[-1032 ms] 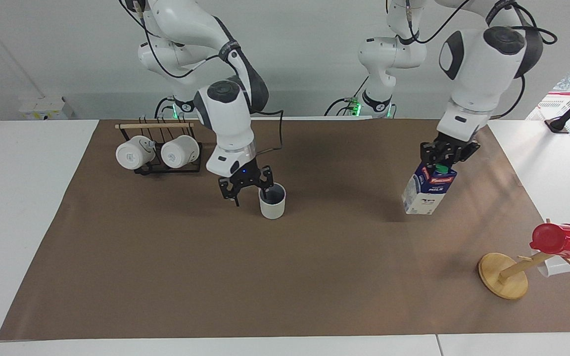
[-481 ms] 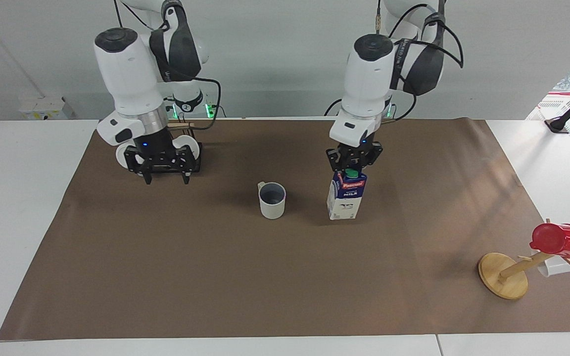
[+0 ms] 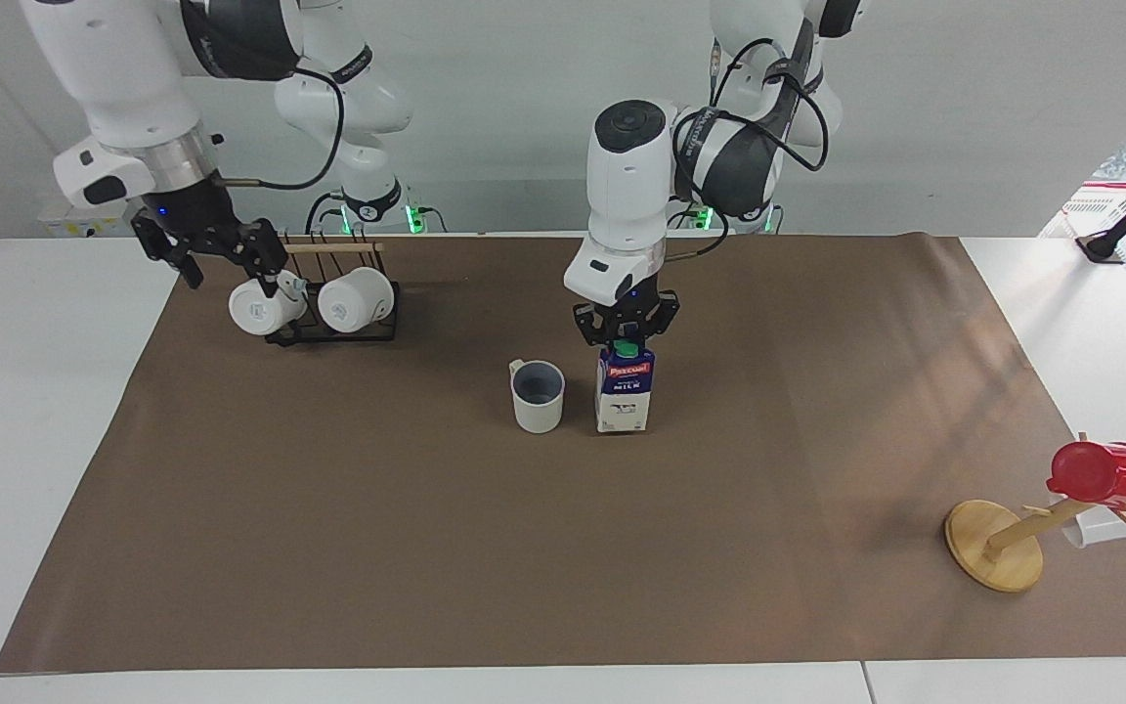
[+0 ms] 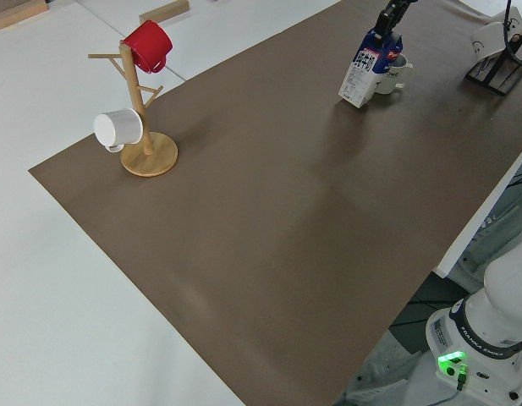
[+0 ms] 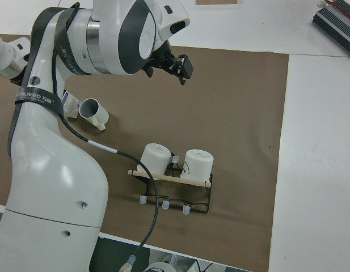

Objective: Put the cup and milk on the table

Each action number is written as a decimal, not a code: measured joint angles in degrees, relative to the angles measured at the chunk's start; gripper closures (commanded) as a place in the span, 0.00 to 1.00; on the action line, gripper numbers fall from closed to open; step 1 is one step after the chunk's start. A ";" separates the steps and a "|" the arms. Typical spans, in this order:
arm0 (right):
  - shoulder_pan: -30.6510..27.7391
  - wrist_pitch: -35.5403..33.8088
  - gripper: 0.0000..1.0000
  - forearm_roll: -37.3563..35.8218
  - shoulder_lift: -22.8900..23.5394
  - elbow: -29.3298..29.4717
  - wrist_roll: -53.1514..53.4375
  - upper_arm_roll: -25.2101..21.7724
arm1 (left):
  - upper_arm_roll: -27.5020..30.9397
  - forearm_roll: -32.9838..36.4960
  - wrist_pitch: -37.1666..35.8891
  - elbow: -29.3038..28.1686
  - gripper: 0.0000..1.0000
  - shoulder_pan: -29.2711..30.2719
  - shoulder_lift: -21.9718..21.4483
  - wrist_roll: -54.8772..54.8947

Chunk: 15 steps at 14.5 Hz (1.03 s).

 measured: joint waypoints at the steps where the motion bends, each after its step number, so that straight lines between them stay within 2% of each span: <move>1: -0.13 -2.23 0.00 0.00 0.56 2.24 -0.06 0.00 | -0.02 0.00 0.02 0.01 1.00 -0.46 0.09 -0.31; 6: -0.12 -4.89 0.00 0.02 3.11 4.81 -0.12 0.34 | 0.00 0.00 0.30 0.02 1.00 -2.15 1.38 -3.25; 13: -0.15 -4.89 0.00 0.35 3.37 4.92 -0.20 0.35 | 0.26 -0.72 0.51 0.02 1.00 -2.15 1.53 -4.87; 15: 1.44 -4.89 0.00 0.44 3.37 4.93 -0.31 -1.09 | 0.33 -0.85 1.29 0.00 1.00 -2.13 1.80 -4.93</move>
